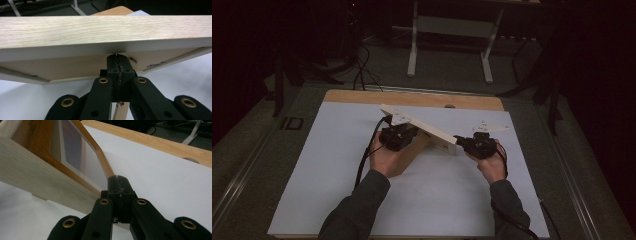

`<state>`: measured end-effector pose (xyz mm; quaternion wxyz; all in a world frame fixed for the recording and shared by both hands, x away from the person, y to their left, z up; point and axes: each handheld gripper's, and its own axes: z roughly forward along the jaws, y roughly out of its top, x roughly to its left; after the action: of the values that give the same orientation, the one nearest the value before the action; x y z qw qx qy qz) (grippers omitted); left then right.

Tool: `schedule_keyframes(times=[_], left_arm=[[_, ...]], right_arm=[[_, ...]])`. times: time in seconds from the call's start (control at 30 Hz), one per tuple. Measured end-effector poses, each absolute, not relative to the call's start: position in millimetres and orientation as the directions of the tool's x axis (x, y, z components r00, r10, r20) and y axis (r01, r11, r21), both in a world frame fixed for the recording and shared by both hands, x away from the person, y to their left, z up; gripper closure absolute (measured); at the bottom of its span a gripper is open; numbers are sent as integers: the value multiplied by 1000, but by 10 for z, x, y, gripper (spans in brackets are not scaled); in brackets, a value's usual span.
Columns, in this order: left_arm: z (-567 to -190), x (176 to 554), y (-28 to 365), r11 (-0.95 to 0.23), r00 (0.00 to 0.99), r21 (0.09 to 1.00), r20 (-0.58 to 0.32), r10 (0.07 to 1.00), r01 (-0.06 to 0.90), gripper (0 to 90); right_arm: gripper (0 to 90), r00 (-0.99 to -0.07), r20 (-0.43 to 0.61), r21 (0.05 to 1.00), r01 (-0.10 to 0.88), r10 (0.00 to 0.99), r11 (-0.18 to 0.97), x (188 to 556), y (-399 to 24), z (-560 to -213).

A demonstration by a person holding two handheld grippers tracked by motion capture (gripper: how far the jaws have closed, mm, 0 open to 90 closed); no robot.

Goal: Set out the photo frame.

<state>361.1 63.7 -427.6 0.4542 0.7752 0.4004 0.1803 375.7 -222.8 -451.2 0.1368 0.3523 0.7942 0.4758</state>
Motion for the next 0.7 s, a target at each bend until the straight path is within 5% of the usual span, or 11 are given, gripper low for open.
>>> schedule_keyframes(times=[0.7], left_arm=[[-4247,3578,489,-287,652,839,-102,752,463,900]], right_arm=[[898,-746,97,852,405,659,333,3688,-2160,-4453]])
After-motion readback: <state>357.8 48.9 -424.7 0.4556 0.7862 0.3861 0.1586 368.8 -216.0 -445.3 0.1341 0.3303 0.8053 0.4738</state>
